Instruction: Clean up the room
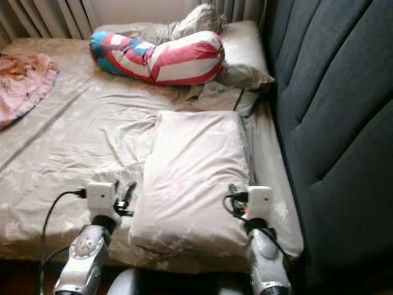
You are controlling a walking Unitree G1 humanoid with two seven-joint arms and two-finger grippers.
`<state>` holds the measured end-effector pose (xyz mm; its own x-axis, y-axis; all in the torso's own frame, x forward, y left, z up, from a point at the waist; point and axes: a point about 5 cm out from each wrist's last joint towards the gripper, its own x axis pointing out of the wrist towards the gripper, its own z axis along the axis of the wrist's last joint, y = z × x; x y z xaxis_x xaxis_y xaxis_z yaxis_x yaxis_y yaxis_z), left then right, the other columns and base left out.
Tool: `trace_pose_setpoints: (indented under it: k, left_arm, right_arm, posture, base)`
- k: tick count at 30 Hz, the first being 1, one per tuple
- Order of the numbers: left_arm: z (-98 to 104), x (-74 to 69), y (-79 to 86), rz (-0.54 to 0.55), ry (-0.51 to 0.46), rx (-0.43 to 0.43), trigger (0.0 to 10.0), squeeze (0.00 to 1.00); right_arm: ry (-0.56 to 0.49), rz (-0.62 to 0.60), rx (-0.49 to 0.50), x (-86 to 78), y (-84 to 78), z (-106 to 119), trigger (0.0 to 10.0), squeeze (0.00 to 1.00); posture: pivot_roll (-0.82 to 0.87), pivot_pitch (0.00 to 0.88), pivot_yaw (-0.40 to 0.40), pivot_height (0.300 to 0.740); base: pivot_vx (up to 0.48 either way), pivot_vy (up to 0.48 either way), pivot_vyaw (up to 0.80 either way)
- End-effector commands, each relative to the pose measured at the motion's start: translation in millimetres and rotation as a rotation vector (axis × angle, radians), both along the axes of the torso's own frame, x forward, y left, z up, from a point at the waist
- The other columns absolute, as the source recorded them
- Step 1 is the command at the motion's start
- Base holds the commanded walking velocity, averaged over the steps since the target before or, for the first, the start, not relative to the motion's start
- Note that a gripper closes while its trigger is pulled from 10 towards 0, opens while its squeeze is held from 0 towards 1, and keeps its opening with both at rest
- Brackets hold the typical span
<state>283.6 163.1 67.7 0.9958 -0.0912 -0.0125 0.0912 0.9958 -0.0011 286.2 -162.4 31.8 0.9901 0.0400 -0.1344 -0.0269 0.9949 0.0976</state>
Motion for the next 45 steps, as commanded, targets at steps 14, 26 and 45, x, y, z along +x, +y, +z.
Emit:
trace_pose_setpoints:
  k: [14,26,45]
  left_arm:
    - [12.9,40.3,2.8,-0.029,0.070,-0.117,10.0,0.00]
    - [20.9,75.7,-0.9,-0.010,0.192,-0.120,10.0,1.00]
    - [18.0,77.1,22.0,-0.011,0.226,-0.213,10.0,1.00]
  right_arm:
    - [0.079,-0.049,-0.001,31.5,-9.9,12.0,10.0,0.00]
    - [0.185,-0.006,-0.021,65.4,-20.3,35.5,10.0,1.00]
    - [0.254,-0.025,-0.041,67.5,-34.9,35.8,10.0,1.00]
  posture:
    - [-0.12,0.124,-0.046,0.643]
    - [-0.14,0.203,-0.034,0.643]
    - [-0.14,0.266,-0.028,0.643]
  base:
    - [0.117,0.000,0.00]
    - [0.000,0.000,0.00]
    - [0.000,0.000,0.00]
